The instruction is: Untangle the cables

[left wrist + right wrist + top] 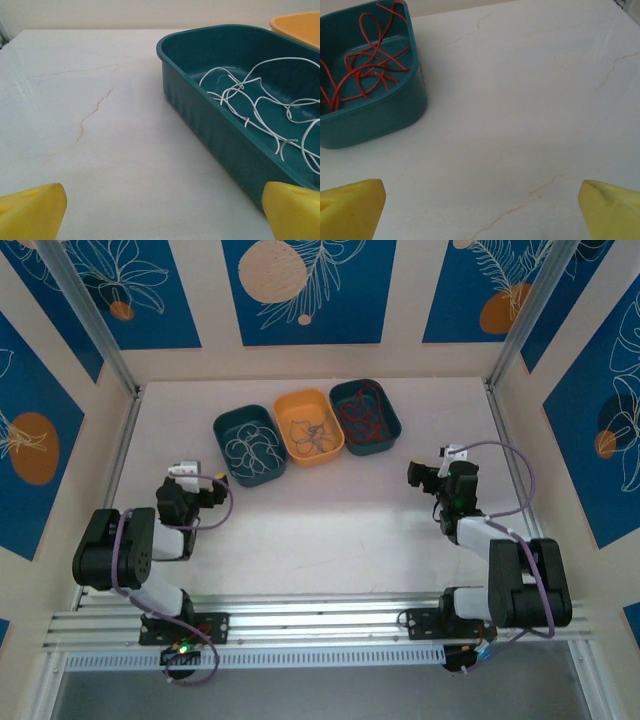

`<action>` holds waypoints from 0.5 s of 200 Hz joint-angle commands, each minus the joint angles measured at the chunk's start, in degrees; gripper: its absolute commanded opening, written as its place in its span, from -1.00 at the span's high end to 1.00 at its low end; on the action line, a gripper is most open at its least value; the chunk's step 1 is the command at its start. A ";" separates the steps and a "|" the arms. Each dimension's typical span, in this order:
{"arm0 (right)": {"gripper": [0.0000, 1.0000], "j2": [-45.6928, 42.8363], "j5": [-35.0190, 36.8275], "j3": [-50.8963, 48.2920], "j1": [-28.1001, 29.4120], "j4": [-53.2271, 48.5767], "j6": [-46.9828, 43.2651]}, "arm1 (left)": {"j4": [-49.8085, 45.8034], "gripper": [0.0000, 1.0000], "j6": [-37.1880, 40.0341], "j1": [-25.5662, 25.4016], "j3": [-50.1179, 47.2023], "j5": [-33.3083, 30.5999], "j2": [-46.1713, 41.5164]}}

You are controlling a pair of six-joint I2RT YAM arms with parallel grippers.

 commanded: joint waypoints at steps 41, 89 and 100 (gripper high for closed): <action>-0.98 11.65 -10.60 -0.90 -1.35 18.73 -0.55 | 0.68 -1.00 -0.06 0.13 1.60 2.12 -0.17; -0.98 11.12 -9.52 0.94 0.05 14.16 -2.47 | 0.80 -1.00 0.02 0.09 1.52 2.45 -0.24; -0.98 11.20 -9.34 0.88 0.13 14.23 -2.47 | 0.78 -1.00 0.11 0.11 1.52 2.58 -0.17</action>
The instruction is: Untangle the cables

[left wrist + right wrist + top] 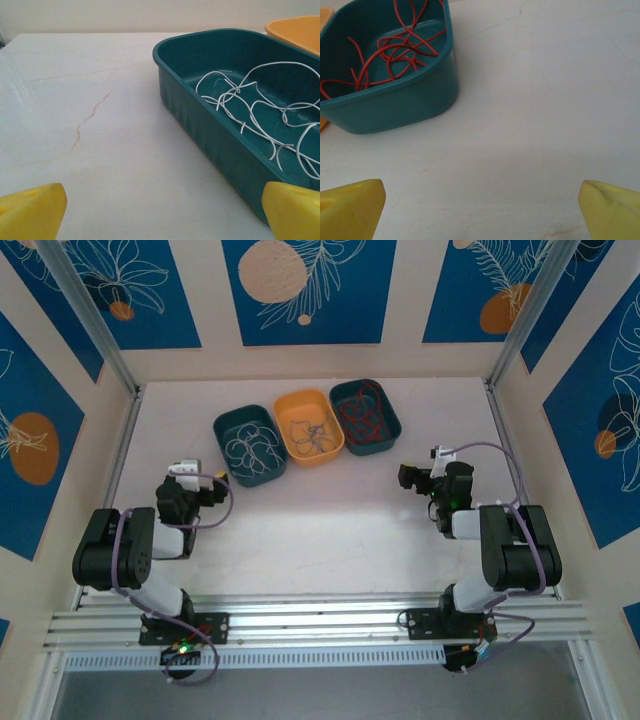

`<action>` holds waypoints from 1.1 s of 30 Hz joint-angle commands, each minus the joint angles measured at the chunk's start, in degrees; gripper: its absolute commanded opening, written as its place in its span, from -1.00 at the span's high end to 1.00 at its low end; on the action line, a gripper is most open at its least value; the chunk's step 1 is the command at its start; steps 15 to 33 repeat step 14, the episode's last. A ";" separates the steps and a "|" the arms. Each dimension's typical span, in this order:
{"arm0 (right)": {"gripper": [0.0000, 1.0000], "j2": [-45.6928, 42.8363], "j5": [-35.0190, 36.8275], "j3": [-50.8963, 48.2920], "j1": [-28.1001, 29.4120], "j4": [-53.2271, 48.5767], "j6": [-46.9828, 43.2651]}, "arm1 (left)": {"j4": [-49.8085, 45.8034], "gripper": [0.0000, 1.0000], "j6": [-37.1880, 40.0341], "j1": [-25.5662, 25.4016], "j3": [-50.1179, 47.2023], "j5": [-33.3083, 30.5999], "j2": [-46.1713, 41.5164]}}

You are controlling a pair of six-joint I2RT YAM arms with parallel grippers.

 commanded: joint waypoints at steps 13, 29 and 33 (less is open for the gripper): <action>-0.98 -0.03 -0.16 1.07 0.79 1.86 -1.78 | 0.32 -1.00 -0.07 0.10 1.28 1.05 -0.25; -0.98 -0.03 0.31 1.25 1.10 1.64 -2.09 | 0.14 -1.00 -0.02 0.13 1.30 1.05 -0.24; -0.98 -0.03 0.31 1.25 1.10 1.64 -2.09 | 0.14 -1.00 -0.02 0.13 1.30 1.05 -0.24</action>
